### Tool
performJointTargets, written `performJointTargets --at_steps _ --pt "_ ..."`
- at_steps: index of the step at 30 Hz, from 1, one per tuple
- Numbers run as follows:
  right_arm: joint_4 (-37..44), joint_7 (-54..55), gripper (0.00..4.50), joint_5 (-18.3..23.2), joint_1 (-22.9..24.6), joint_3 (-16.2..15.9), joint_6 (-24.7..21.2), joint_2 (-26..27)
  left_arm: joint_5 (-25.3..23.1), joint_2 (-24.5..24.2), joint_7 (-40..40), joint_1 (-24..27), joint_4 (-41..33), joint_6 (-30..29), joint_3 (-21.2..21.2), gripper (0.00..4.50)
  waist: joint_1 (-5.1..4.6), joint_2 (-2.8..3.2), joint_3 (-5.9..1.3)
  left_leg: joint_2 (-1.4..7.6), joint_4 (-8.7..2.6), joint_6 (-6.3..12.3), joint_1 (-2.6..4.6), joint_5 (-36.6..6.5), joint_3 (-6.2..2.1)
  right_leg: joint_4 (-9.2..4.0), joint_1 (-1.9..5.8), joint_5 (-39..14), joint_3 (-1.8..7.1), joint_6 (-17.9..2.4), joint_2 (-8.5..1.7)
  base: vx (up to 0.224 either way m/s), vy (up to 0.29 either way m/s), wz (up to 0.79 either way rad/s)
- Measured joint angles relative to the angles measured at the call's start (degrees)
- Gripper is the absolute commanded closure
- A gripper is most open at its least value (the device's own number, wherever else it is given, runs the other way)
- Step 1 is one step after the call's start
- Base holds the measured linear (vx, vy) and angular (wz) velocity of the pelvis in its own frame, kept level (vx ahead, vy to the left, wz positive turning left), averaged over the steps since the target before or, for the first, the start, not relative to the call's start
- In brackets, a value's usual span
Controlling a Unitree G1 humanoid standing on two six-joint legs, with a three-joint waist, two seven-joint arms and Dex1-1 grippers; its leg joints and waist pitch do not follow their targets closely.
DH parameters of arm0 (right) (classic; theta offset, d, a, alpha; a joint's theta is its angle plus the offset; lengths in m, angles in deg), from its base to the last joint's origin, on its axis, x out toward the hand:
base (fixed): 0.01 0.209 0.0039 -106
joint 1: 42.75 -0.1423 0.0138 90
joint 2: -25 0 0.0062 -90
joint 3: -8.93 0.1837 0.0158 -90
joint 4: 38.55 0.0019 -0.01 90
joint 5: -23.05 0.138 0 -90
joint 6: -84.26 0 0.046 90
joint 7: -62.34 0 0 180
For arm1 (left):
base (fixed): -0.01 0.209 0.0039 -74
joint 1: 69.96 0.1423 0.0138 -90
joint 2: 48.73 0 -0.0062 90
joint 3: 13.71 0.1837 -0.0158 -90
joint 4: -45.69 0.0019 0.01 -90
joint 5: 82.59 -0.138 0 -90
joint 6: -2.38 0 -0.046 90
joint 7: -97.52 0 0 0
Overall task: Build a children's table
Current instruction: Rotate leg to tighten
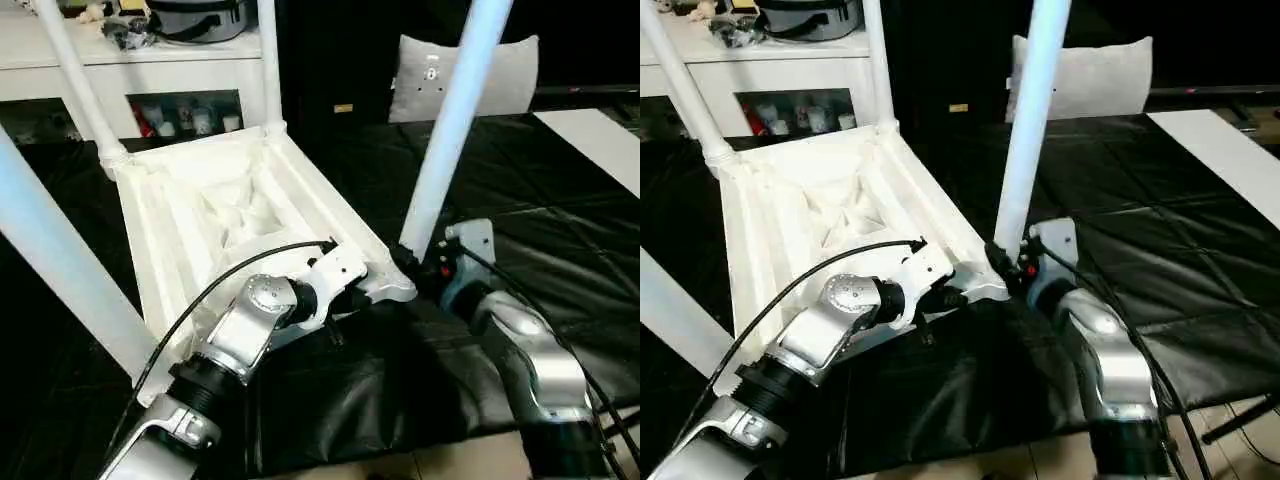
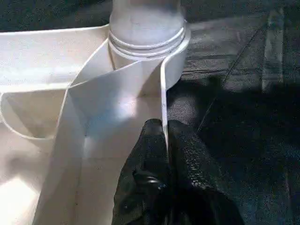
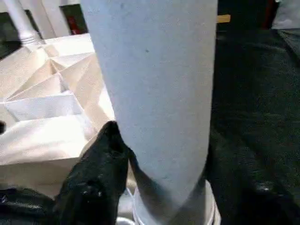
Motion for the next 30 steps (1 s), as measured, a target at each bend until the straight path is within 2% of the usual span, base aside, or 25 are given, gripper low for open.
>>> performJointTargets --at_steps 1,4,6,10,14,17,20,21,24,26,29,30 --pt "0.04 -1.40 1.59 0.61 0.51 0.01 0.75 -0.58 0.30 -0.83 -0.96 0.01 0.00 0.78 0.11 4.50 0.19 0.00 0.00 0.00 -0.04 -0.01 0.00 0.00 0.01 0.10 -0.06 0.01 0.01 0.02 0.00 0.000 0.000 0.00" --pt "0.07 -6.58 1.45 2.83 1.14 -0.08 1.36 -2.87 1.00 -3.27 -4.25 0.13 0.07 3.40 0.16 4.50 0.84 0.05 0.03 0.02 -0.29 -0.03 0.06 0.00 0.01 0.41 -0.15 0.06 0.06 0.00 0.04 0.000 0.000 0.00" --pt "0.04 -10.48 1.16 3.87 1.44 -0.31 1.55 -4.81 1.12 -4.78 -6.32 0.13 0.07 4.85 0.16 4.50 1.59 0.08 0.04 0.05 -0.39 -0.03 0.08 0.01 0.01 0.55 -0.21 0.07 0.07 -0.02 0.08 0.000 0.000 0.00" --pt "0.01 -21.02 0.95 5.37 1.56 -1.43 2.64 -11.59 2.08 -7.47 -11.13 0.22 0.07 7.29 0.29 4.50 2.57 0.11 0.06 0.09 -0.48 0.03 0.04 0.02 0.04 0.59 -0.28 0.08 0.16 -0.08 0.03 0.000 0.000 0.00" --pt "-0.59 -33.84 0.61 6.68 1.71 -3.34 4.74 -19.53 4.20 -12.48 -19.06 0.65 -0.07 11.57 1.38 4.50 3.66 0.10 0.06 0.09 -0.46 0.33 0.09 0.08 0.16 0.60 -0.28 0.11 0.27 -0.16 0.00 0.000 0.000 0.00" --pt "-1.44 -40.76 0.61 6.95 1.51 -5.47 7.00 -22.16 4.75 -15.20 -23.98 0.86 0.03 14.75 2.22 4.50 4.25 0.10 0.06 0.08 -0.38 0.33 0.12 0.09 0.17 0.72 -0.28 0.09 0.30 -0.13 -0.03 0.000 0.000 0.00" --pt "-2.03 -46.35 0.61 7.55 1.24 -7.22 7.21 -23.19 4.83 -16.57 -27.43 0.85 0.11 17.23 2.96 4.50 4.94 0.08 0.06 0.06 -0.24 0.28 0.16 0.06 0.19 0.91 -0.27 0.01 0.39 -0.01 -0.06 0.000 0.000 0.00" --pt "-2.33 -47.85 0.78 7.71 0.87 -7.83 7.33 -23.36 4.81 -17.12 -28.33 0.84 0.14 17.75 3.18 4.50 5.05 0.06 0.07 0.06 -0.21 0.13 0.16 -0.02 0.20 0.96 -0.27 -0.01 0.42 0.03 -0.07 0.000 0.000 0.00" --pt "-3.46 -51.90 0.78 8.05 -0.90 -9.45 7.54 -24.27 5.10 -18.22 -31.57 0.52 0.16 19.27 4.05 4.50 5.28 0.00 0.07 0.07 -0.01 0.02 0.20 -0.08 0.27 1.22 -0.27 -0.09 0.46 0.13 -0.14 0.000 0.000 0.00" --pt "-4.63 -53.34 1.07 8.15 -1.45 -10.31 7.55 -24.53 5.37 -18.63 -32.83 0.46 0.16 20.05 4.60 4.50 5.36 -0.07 0.07 0.08 0.04 0.00 0.20 -0.06 0.27 1.26 -0.23 -0.09 0.49 0.12 -0.14 0.000 0.000 0.00" --pt "-7.08 -55.02 1.18 7.97 -2.60 -11.73 8.12 -24.39 5.41 -18.83 -34.61 0.23 0.16 20.63 5.10 4.50 5.30 -0.08 0.08 0.08 0.09 0.00 0.19 -0.06 0.31 1.28 -0.22 -0.09 0.54 0.12 -0.14 0.000 0.000 0.00" --pt "-7.76 -55.25 1.34 7.78 -2.97 -11.99 8.38 -24.17 5.41 -18.85 -34.97 0.22 0.16 20.97 5.22 4.50 5.26 -0.08 0.07 0.08 0.11 0.00 0.19 -0.06 0.32 1.28 -0.22 -0.09 0.56 0.12 -0.13 0.000 0.000 0.00"
